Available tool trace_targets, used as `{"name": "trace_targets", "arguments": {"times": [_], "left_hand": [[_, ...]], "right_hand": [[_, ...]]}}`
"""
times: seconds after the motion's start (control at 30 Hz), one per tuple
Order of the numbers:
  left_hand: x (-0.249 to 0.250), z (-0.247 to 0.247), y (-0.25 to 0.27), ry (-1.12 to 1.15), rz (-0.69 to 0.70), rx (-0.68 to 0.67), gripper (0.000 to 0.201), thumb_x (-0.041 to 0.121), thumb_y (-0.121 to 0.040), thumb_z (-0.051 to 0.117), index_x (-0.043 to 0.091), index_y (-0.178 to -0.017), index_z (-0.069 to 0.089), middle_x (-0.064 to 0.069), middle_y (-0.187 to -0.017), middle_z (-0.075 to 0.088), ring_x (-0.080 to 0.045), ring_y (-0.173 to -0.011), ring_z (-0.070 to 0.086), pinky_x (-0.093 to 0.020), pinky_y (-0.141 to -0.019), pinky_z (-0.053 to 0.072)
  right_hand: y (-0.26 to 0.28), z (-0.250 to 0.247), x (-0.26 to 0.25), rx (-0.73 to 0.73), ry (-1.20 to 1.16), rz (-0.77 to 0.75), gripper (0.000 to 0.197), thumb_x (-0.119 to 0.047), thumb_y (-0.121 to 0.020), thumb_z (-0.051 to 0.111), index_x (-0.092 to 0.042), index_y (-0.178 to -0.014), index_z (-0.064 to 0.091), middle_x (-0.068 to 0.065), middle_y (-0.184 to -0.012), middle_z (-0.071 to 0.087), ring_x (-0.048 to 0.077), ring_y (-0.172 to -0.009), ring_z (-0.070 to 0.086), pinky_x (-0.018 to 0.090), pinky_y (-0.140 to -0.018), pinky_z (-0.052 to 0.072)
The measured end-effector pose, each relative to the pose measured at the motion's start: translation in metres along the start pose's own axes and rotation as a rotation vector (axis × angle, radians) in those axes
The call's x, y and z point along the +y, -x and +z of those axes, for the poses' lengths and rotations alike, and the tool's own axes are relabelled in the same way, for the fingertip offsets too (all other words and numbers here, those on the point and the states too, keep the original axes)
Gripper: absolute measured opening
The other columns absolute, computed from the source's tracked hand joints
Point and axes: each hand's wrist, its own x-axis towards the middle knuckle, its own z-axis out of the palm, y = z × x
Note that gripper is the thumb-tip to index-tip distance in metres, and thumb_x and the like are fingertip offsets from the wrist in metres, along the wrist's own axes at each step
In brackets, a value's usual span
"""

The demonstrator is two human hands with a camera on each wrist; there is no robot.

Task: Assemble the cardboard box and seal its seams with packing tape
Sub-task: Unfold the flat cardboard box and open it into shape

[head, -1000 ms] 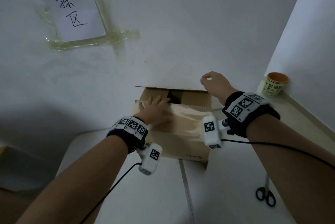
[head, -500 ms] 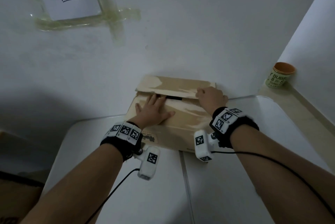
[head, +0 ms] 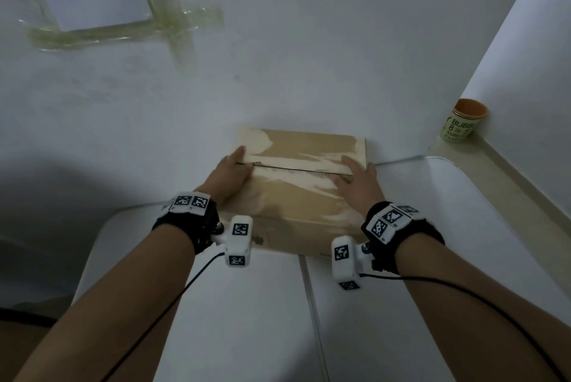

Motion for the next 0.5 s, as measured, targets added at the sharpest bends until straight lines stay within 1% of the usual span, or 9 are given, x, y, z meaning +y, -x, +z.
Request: {"name": "trace_targets", "arguments": {"times": [0.07,0.13,0.17,0.23,0.3,0.33,0.4,0.47,0.5], "left_hand": [[0.004,0.01,0.011,-0.067,0.008,0.007,0.055,0.031,-0.1,0.038,0.02,-0.151,0.021,-0.013,-0.154,0.027,-0.034,-0.141,0.027,-0.043,-0.114,0.024],[0.0,0.025,0.026,-0.138,0.004,0.001,0.048,0.026,-0.103,0.033,0.014,-0.149,0.025,-0.017,-0.153,0.026,-0.039,-0.141,0.023,-0.047,-0.113,0.024],[-0.006,0.031,0.032,-0.131,-0.014,0.014,0.045,0.026,-0.103,0.033,0.014,-0.146,0.028,-0.019,-0.148,0.031,-0.041,-0.138,0.027,-0.048,-0.11,0.029],[-0.032,0.038,0.038,-0.074,-0.053,0.067,0.031,0.028,-0.099,0.035,0.02,-0.129,0.033,-0.025,-0.128,0.047,-0.042,-0.125,0.042,-0.046,-0.092,0.038],[-0.061,0.04,0.046,-0.045,-0.097,0.083,0.013,0.028,-0.097,0.036,0.022,-0.109,0.033,-0.023,-0.107,0.055,-0.042,-0.109,0.051,-0.042,-0.079,0.038],[-0.074,0.04,0.05,-0.039,-0.124,0.085,0.009,0.027,-0.096,0.036,0.023,-0.104,0.034,-0.02,-0.103,0.055,-0.041,-0.105,0.053,-0.042,-0.079,0.039],[-0.088,0.037,0.065,-0.048,-0.151,0.093,0.012,0.029,-0.094,0.034,0.024,-0.105,0.037,-0.016,-0.106,0.057,-0.038,-0.107,0.053,-0.046,-0.09,0.041],[-0.097,0.035,0.074,-0.092,-0.149,0.077,0.026,0.025,-0.097,0.03,0.019,-0.12,0.041,-0.017,-0.122,0.055,-0.035,-0.118,0.05,-0.047,-0.099,0.038],[-0.101,0.036,0.077,-0.1,-0.146,0.063,0.032,0.021,-0.099,0.028,0.014,-0.128,0.041,-0.018,-0.128,0.052,-0.035,-0.121,0.047,-0.044,-0.1,0.035]], "right_hand": [[-0.001,-0.006,0.004,0.031,0.021,-0.009,0.057,-0.045,-0.095,0.049,-0.034,-0.148,0.03,0.012,-0.159,0.006,0.032,-0.143,0.026,0.038,-0.111,0.029],[0.001,-0.009,0.006,0.056,0.081,-0.02,0.057,-0.045,-0.095,0.049,-0.033,-0.147,0.031,0.01,-0.159,0.012,0.03,-0.141,0.031,0.038,-0.11,0.031],[0.003,-0.008,0.006,0.058,0.097,-0.031,0.057,-0.045,-0.094,0.05,-0.033,-0.147,0.032,0.009,-0.159,0.013,0.03,-0.14,0.031,0.038,-0.11,0.031],[0.007,0.001,-0.001,0.03,0.098,-0.063,0.056,-0.043,-0.094,0.051,-0.034,-0.146,0.034,0.008,-0.16,0.013,0.028,-0.142,0.03,0.037,-0.111,0.029],[0.01,0.016,-0.008,-0.035,0.086,-0.101,0.055,-0.039,-0.095,0.052,-0.033,-0.146,0.035,0.008,-0.16,0.011,0.026,-0.143,0.028,0.037,-0.113,0.027],[0.011,0.024,-0.01,-0.082,0.077,-0.109,0.055,-0.038,-0.095,0.052,-0.033,-0.147,0.034,0.008,-0.16,0.01,0.026,-0.143,0.028,0.036,-0.113,0.027],[0.016,0.042,-0.004,-0.188,0.083,-0.101,0.055,-0.037,-0.097,0.049,-0.031,-0.148,0.031,0.008,-0.16,0.011,0.026,-0.143,0.028,0.033,-0.112,0.027],[0.028,0.061,0.012,-0.278,0.131,-0.064,0.055,-0.039,-0.099,0.044,-0.031,-0.15,0.026,0.007,-0.16,0.01,0.026,-0.143,0.027,0.03,-0.111,0.026],[0.034,0.07,0.022,-0.299,0.139,-0.057,0.055,-0.039,-0.1,0.042,-0.031,-0.151,0.023,0.008,-0.16,0.008,0.027,-0.144,0.025,0.029,-0.111,0.025]]}}
